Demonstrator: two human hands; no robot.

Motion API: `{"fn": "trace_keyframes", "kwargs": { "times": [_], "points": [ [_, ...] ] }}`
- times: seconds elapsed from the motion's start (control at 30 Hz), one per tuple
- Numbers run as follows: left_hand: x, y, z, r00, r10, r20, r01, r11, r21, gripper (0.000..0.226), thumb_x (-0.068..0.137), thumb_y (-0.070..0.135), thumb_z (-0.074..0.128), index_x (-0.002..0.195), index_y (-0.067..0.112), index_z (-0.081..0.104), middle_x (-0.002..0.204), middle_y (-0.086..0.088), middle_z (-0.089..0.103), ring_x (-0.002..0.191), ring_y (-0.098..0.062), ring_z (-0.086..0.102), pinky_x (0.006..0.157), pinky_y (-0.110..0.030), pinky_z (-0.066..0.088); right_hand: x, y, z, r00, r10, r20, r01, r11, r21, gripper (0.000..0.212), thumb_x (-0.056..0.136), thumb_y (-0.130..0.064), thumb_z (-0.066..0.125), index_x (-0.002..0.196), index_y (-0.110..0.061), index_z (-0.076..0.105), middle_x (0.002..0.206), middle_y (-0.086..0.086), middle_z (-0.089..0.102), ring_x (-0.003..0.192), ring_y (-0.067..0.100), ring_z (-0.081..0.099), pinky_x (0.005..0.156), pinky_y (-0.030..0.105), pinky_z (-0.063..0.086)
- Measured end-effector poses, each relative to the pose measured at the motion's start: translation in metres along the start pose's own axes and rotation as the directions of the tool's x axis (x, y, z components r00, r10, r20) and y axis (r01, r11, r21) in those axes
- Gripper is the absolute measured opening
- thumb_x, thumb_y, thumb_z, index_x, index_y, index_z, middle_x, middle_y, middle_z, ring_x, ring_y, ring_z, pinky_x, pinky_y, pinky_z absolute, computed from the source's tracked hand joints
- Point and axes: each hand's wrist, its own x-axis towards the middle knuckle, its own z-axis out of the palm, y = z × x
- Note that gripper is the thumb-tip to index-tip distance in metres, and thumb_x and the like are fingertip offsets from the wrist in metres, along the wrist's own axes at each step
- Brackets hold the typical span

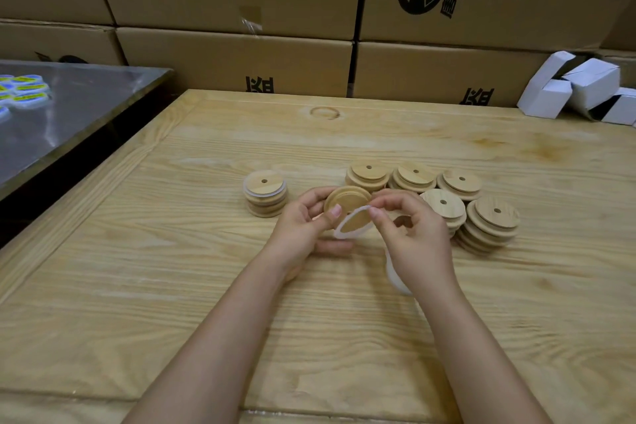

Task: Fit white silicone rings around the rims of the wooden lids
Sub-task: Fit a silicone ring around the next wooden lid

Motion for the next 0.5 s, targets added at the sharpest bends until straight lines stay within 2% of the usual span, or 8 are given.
{"fn": "trace_keyframes", "kwargs": {
  "times": [0.07, 0.13, 0.3, 0.43, 0.5],
  "points": [
    [-0.001, 0.001, 0.000, 0.999, 0.009, 0.041, -0.010, 0.999, 0.036, 0.029, 0.083, 0.001, 0.062, 0.108, 0.015, 0.063, 0.101, -0.004, 0.071, 0.092, -0.022, 0.068, 0.064, -0.039, 0.058, 0.001, 0.000, 0.001, 0.998, 0.063, -0.022, -0.061, 0.996, 0.065, 0.020, 0.083, -0.011, 0.067, 0.077, -0.029, 0.064, 0.089, -0.018, 0.066, 0.088, -0.003, 0.060, 0.071, 0.015, 0.047],
    [-0.003, 0.000, 0.002, 0.996, 0.021, 0.083, -0.027, 0.997, 0.072, 0.032, 0.080, 0.000, 0.066, 0.107, 0.016, 0.065, 0.103, -0.007, 0.071, 0.091, -0.023, 0.068, 0.066, -0.039, 0.058, 0.001, 0.001, 0.001, 0.994, 0.105, -0.036, -0.100, 0.988, 0.116, 0.015, 0.084, -0.011, 0.067, 0.079, -0.025, 0.066, 0.085, -0.014, 0.068, 0.079, -0.005, 0.062, 0.067, 0.011, 0.048],
    [-0.005, 0.001, 0.007, 0.991, 0.063, 0.119, -0.076, 0.991, 0.111, 0.029, 0.075, 0.010, 0.074, 0.095, 0.016, 0.055, 0.089, -0.008, 0.073, 0.079, -0.022, 0.069, 0.061, -0.035, 0.057, -0.001, 0.005, 0.002, 0.988, 0.136, -0.069, -0.131, 0.988, 0.084, 0.007, 0.085, -0.014, 0.066, 0.081, -0.020, 0.067, 0.078, -0.010, 0.068, 0.072, -0.002, 0.062, 0.063, 0.011, 0.048],
    [-0.006, 0.002, 0.009, 0.994, 0.078, 0.076, -0.086, 0.991, 0.099, 0.007, 0.084, 0.017, 0.061, 0.083, 0.017, 0.053, 0.081, -0.002, 0.068, 0.078, -0.022, 0.067, 0.061, -0.038, 0.056, 0.001, 0.007, 0.002, 0.983, 0.160, -0.093, -0.155, 0.986, 0.060, 0.007, 0.085, -0.015, 0.067, 0.080, -0.020, 0.068, 0.075, -0.011, 0.068, 0.069, 0.000, 0.062, 0.063, 0.013, 0.049],
    [-0.007, 0.001, 0.010, 0.992, 0.107, 0.068, -0.115, 0.987, 0.114, 0.012, 0.088, 0.022, 0.060, 0.082, 0.014, 0.052, 0.078, 0.004, 0.065, 0.080, -0.018, 0.066, 0.063, -0.040, 0.058, 0.001, 0.007, 0.001, 0.981, 0.166, -0.098, -0.161, 0.985, 0.054, 0.005, 0.084, -0.015, 0.067, 0.081, -0.019, 0.068, 0.075, -0.010, 0.068, 0.069, 0.001, 0.062, 0.064, 0.015, 0.050]
  ]
}}
